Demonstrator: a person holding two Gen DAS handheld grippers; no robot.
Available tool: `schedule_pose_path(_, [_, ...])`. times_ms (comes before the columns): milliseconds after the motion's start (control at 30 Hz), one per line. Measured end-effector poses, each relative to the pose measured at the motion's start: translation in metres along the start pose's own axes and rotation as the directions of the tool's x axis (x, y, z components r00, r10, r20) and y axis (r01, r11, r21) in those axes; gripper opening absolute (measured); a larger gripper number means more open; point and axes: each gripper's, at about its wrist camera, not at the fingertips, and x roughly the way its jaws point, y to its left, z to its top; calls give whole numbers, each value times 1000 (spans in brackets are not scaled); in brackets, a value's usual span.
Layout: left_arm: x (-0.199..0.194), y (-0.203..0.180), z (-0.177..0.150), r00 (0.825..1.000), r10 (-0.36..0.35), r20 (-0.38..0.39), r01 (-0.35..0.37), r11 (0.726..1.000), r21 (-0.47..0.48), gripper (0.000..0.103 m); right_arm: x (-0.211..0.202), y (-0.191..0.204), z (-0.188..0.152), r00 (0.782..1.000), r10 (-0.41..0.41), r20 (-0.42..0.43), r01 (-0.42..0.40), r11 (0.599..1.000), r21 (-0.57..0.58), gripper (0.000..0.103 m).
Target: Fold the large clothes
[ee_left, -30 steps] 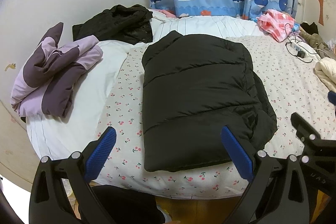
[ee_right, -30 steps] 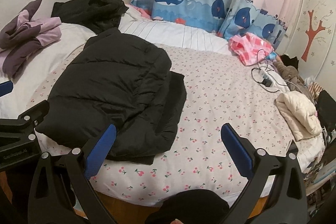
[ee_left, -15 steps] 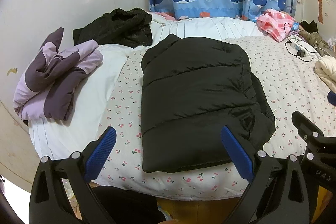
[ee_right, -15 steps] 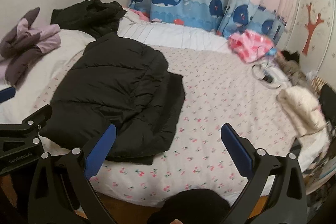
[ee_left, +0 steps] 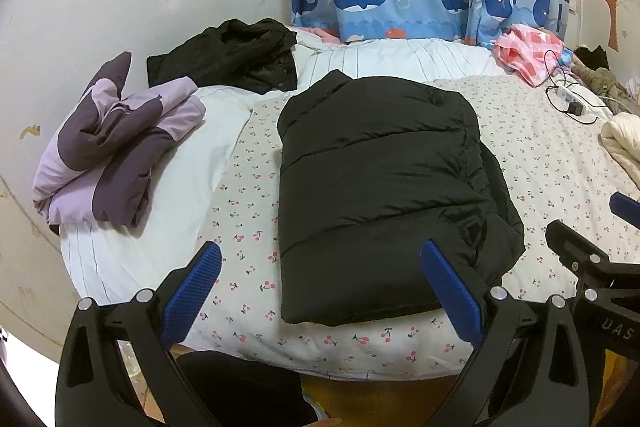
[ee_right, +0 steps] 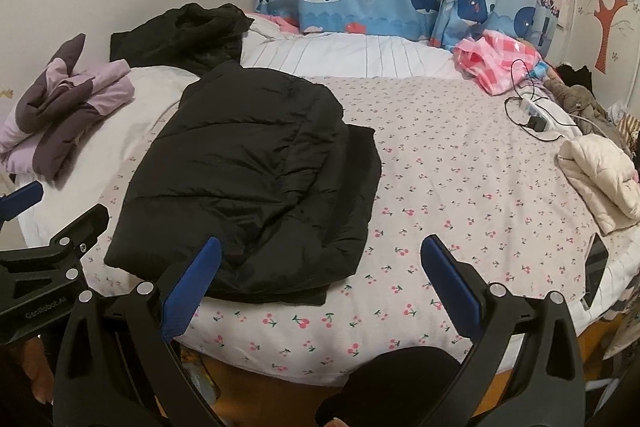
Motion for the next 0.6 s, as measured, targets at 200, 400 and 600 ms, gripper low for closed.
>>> schedule_pose_path(200, [0,5,-1,1000,-18,-9,18,1000,-16,96,0,5,-1,1000,3,-5,-3,1000,-1,97])
schedule_pose_path(400, [-2,5,-3,1000,-26,-9,26,1000,-16,96,-2,8,-2,1000,4,-8,-4,1000,-4,97])
schedule_pose_path(600, [-6,5,-6,999,-36,-9,35,999,-20,96,-1,8,-2,1000,5,-7,-5,1000,-3,97])
